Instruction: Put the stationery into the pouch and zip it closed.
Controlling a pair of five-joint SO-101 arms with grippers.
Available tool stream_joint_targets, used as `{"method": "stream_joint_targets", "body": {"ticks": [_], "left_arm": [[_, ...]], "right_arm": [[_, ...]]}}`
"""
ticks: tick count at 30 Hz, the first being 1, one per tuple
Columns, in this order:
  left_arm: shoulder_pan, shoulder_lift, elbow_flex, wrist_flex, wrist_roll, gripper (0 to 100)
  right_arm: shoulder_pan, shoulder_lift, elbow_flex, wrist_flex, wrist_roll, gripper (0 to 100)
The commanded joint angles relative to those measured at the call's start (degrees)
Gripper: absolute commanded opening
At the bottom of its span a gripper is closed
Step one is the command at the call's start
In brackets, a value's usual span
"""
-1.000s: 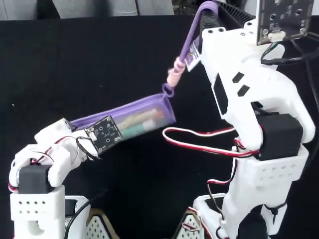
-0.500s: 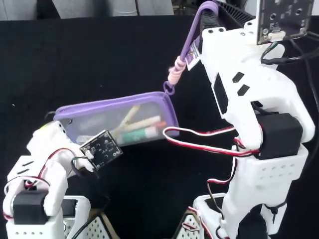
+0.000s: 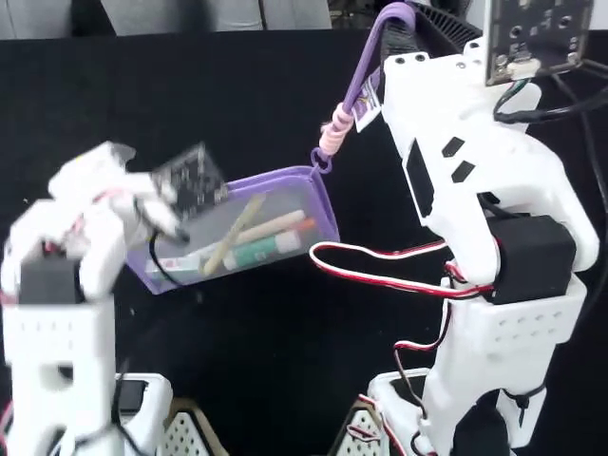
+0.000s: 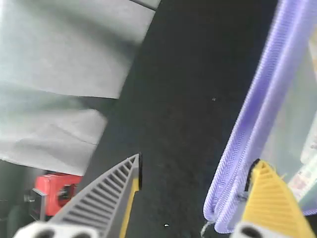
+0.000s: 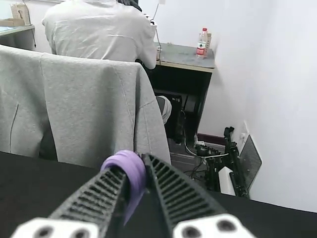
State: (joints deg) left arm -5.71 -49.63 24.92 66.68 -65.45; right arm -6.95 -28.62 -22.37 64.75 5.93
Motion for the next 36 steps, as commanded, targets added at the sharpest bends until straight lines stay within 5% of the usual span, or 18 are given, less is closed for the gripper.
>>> {"method": "stream_joint_targets", "body": {"ticks": [1, 9, 26, 36], "left_arm": [[0.9, 17.5, -21.2, 10.3, -0.3, 35], [3.5, 40.6, -46.9, 34.3, -8.0, 35], [3.6, 52.8, -44.1, 33.9, -7.7, 34], [2.5, 53.0, -48.6, 34.0, -6.1, 4]], "right_arm": [[-0.5, -1.6, -0.8, -0.1, 1.2, 1.1], [-0.4, -1.6, -1.1, -0.1, 1.2, 1.1], [-0.4, -1.7, -1.1, -0.1, 1.2, 1.1], [-0.4, -1.7, -1.1, -0.1, 1.2, 1.1]]}}
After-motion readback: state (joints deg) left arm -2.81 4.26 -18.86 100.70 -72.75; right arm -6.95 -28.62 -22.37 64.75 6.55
